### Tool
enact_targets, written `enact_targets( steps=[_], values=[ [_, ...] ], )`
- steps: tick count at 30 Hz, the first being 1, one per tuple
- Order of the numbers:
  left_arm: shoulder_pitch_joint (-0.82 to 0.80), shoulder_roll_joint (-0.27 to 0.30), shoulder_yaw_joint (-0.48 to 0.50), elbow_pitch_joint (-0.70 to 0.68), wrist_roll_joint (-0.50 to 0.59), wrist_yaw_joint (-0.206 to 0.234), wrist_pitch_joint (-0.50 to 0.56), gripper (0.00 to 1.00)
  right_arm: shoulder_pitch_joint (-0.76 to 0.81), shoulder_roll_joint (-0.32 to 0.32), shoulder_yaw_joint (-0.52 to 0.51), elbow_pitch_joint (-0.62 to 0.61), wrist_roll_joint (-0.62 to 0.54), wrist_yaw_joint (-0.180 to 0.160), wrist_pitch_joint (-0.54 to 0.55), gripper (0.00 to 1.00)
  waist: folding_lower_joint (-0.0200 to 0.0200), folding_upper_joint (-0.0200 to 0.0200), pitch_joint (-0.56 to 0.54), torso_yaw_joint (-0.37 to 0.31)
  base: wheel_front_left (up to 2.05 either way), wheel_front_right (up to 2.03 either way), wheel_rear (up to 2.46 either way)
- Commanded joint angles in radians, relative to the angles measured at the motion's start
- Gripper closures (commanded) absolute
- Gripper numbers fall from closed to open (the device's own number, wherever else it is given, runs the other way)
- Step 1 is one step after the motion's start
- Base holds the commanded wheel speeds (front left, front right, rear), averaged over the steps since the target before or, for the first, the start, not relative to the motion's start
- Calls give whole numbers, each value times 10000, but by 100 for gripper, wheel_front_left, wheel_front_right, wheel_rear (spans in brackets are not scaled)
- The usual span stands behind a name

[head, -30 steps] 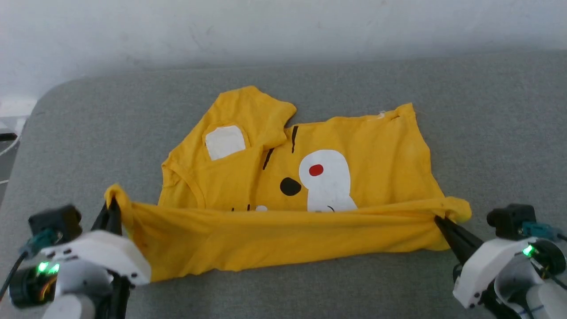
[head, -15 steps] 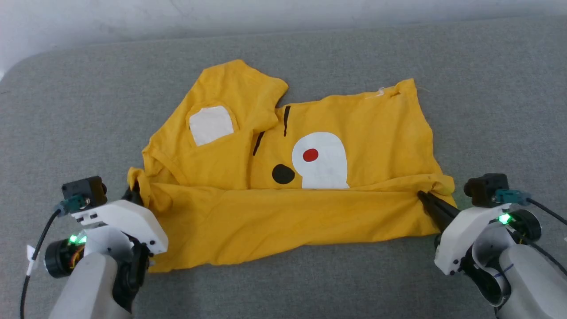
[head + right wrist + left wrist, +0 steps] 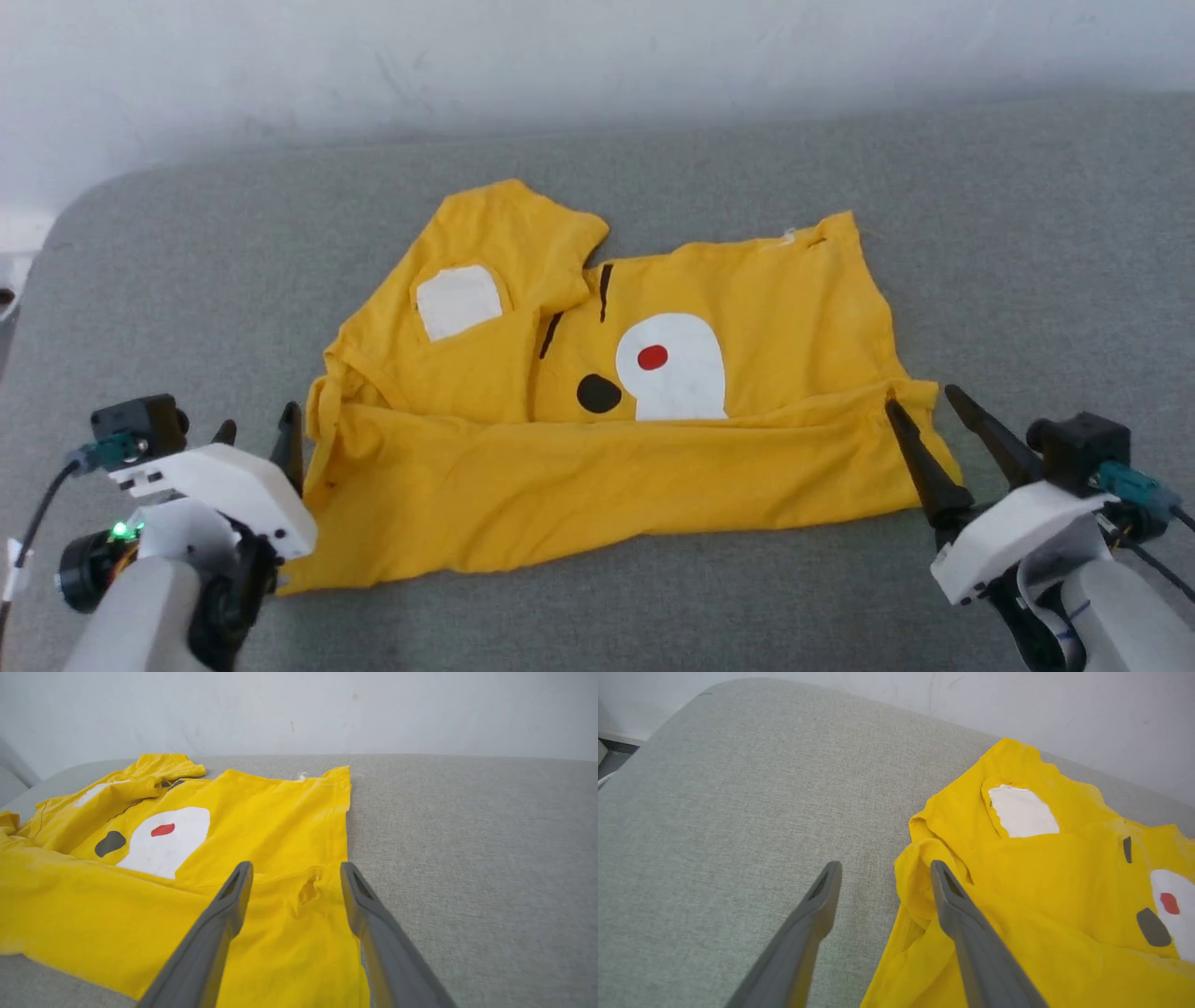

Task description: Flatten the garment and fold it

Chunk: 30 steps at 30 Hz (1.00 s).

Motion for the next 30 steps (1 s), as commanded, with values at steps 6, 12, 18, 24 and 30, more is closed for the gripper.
enact_targets(
  steps=[6, 12, 18, 24, 30],
  values=[
    [654, 1141, 115, -1289, -523, -292, 1893, 0, 1077, 499, -900, -1323, -785, -21, -63, 0, 2, 0, -693, -284, 0, 0, 0],
    [1408, 2280, -52, -2788, -1279, -345, 4689, 0, 1915, 875, -1510, -2755, -1456, -21, 578, 0, 2, 0, -787, -508, 0, 0, 0],
    [1818, 2376, -524, -2977, -1414, -101, 5790, 0, 2258, 1110, -1803, -3750, -1785, -21, 1116, 0, 2, 0, -600, -693, 0, 0, 0],
    [1281, 2002, -1316, -1573, -815, 63, 5940, 0, 2220, 1187, -1842, -4268, -1819, -21, 1385, 0, 2, 0, -297, -833, 0, 0, 0],
    [711, 1250, -2018, -127, -705, -220, 5981, 20, 2265, 1150, -1806, -4335, -1761, -21, 1641, 0, 2, 0, -286, -999, 0, 0, 0]
  ],
)
